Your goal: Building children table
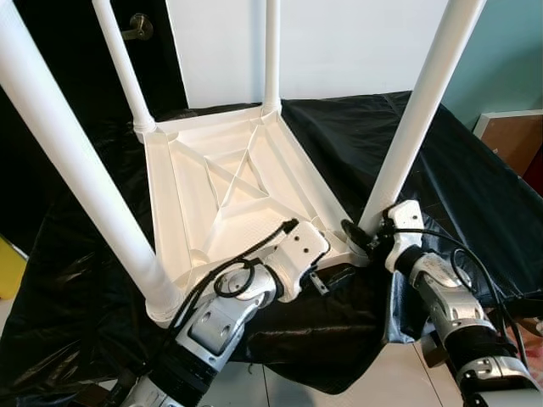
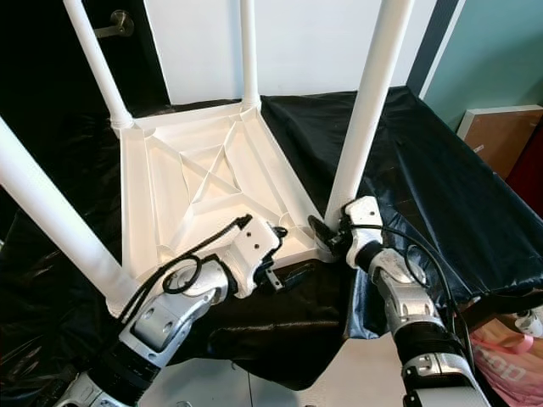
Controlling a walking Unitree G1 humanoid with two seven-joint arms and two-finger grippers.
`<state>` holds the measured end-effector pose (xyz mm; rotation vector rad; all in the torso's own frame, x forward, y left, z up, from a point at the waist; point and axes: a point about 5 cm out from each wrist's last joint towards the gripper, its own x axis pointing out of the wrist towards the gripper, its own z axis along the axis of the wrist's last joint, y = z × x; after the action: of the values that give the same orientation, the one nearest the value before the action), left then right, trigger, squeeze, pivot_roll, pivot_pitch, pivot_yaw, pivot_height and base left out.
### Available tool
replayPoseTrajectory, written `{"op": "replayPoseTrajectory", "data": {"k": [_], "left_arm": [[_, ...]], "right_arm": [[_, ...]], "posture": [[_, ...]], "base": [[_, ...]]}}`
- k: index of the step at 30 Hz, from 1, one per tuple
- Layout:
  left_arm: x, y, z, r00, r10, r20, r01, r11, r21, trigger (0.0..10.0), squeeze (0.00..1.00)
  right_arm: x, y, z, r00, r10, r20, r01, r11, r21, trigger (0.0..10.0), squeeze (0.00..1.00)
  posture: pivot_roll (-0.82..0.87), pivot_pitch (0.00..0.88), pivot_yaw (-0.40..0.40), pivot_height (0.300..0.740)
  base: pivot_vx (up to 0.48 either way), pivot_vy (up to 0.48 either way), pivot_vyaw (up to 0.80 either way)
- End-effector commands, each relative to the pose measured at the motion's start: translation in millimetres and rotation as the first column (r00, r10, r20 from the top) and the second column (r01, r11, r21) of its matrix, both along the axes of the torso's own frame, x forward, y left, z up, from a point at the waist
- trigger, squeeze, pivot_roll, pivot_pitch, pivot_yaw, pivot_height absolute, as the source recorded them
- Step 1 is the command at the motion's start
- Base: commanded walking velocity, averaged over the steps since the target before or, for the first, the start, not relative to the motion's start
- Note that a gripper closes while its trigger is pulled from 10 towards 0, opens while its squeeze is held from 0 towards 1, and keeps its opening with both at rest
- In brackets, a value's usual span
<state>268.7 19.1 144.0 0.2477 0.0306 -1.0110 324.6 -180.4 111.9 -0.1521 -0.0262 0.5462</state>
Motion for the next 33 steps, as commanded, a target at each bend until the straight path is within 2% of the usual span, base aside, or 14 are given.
{"op": "replayPoseTrajectory", "data": {"k": [1, 2, 3, 4, 10, 14, 21, 28, 30, 31, 33], "left_arm": [[-1.5, -1.9, -2, 0.998, -0.061, -0.006, 0.061, 0.998, 0.02, 10.0, 0.0], [-1.1, -1.8, -2, 0.998, -0.06, -0.005, 0.06, 0.998, 0.021, 10.0, 0.0], [-1.1, -1.8, -2, 0.998, -0.06, -0.005, 0.06, 0.998, 0.021, 10.0, 0.0], [-0.3, -0.5, -3, 0.998, -0.056, -0.004, 0.056, 0.998, 0.022, 10.0, 0.0], [2.0, 2.7, -3, 0.999, -0.044, -0.002, 0.044, 0.999, 0.025, 10.0, 0.0], [3.8, 4.7, -4, 0.999, -0.035, -0.002, 0.035, 0.999, 0.024, 10.0, 0.0], [4.0, 5.0, -5, 0.999, -0.036, -0.003, 0.036, 0.999, 0.028, 10.0, 0.0], [5.3, 6.1, -6, 0.999, -0.038, -0.001, 0.038, 0.999, 0.034, 10.0, 0.0], [8.6, 8.2, -5, 0.999, -0.031, 0.006, 0.031, 0.999, 0.036, 10.0, 0.0], [11.3, 9.6, -5, 1.0, -0.024, 0.012, 0.024, 0.999, 0.037, 10.0, 0.0], [12.8, 10.4, -5, 1.0, -0.019, 0.012, 0.019, 0.999, 0.037, 10.0, 0.0]], "right_arm": [[-5.0, 2.7, -15, 0.998, 0.032, -0.052, -0.035, 0.998, -0.053, 0.0, 0.0], [-5.8, 2.4, -18, 0.998, 0.019, -0.061, -0.022, 0.999, -0.047, 4.5, 0.0], [-5.8, 2.4, -18, 0.998, 0.019, -0.061, -0.022, 0.999, -0.047, 4.5, 0.0], [-7.1, 3.3, -21, 0.998, 0.0, -0.066, -0.002, 0.999, -0.033, 10.0, 0.0], [-10.2, 6.7, -25, 0.997, -0.048, -0.067, 0.047, 0.999, -0.012, 10.0, 0.0], [-13.4, 7.8, -29, 0.985, -0.165, -0.057, 0.164, 0.986, -0.025, 10.0, 0.0], [-14.8, 6.2, -29, 0.973, -0.225, -0.047, 0.225, 0.974, 0.004, 10.0, 0.0], [-20.2, 7.3, -30, 0.936, -0.351, -0.03, 0.352, 0.934, 0.056, 10.0, 0.0], [-22.6, 8.2, -34, 0.884, -0.466, -0.039, 0.467, 0.883, 0.051, 10.0, 0.0], [-24.3, 8.4, -39, 0.83, -0.554, -0.056, 0.557, 0.83, 0.033, 10.0, 0.0], [-24.9, 11.6, -44, 0.781, -0.619, -0.086, 0.623, 0.781, 0.034, 10.0, 0.0]], "posture": [[-0.12, 0.0, -0.033, 0.74], [-0.12, 0.0, -0.035, 0.74], [-0.12, 0.0, -0.035, 0.74], [-0.12, 0.0, -0.037, 0.74], [-0.12, 0.0, -0.042, 0.74], [-0.13, 0.0, -0.039, 0.74], [-0.14, 0.0, -0.035, 0.74], [-0.14, 0.0, -0.029, 0.74], [-0.14, 0.0, -0.031, 0.74], [-0.14, 0.0, -0.031, 0.74], [-0.14, 0.0, -0.03, 0.74]], "base": [[0.0, 0.0, 0.0], [0.0, 0.0, 0.0], [0.0, 0.0, 0.0], [0.0, 0.0, 0.0], [0.0, 0.0, 0.0], [0.0, 0.0, 0.0], [0.0, 0.0, 0.0], [0.0, 0.0, 0.0], [0.0, 0.0, 0.0], [0.0, 0.0, 0.0], [0.0, 0.0, 0.0]]}}
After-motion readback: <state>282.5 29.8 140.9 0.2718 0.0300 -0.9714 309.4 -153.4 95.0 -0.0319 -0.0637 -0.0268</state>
